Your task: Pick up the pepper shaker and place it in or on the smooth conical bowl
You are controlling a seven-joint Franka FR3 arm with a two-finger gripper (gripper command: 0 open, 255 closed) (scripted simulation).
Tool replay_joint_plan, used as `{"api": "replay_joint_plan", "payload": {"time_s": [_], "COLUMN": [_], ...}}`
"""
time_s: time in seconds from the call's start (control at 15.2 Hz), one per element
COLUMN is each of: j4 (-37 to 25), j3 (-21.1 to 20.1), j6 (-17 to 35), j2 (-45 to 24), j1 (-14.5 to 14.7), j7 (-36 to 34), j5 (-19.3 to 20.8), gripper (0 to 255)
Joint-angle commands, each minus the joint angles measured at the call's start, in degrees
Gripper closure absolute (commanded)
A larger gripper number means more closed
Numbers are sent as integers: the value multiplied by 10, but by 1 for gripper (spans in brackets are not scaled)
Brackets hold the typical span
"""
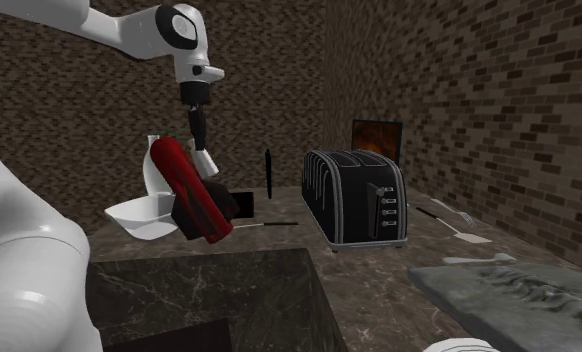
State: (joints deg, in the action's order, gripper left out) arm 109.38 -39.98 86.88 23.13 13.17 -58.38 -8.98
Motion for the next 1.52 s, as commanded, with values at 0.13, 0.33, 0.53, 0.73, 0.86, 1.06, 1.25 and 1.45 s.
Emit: {"api": "replay_joint_plan", "payload": {"time_s": [0.13,0.33,0.53,0.73,0.86,1.06,1.25,1.45], "j4": [-9,-24,-44,-49,-31,-4,22,47], "j3": [-29,-57,-90,-111,-111,-113,-115,-119], "j6": [-19,-31,-43,-41,-27,-5,17,39], "j2": [17,20,17,15,20,26,31,34], "j1": [19,29,36,39,42,45,48,50], "j7": [-47,-86,-129,-154,-151,-149,-147,-145], "j5": [-23,-38,-49,-57,-60,-65,-70,-74], "gripper": [255,255,255,255,255,255,255,255]}}
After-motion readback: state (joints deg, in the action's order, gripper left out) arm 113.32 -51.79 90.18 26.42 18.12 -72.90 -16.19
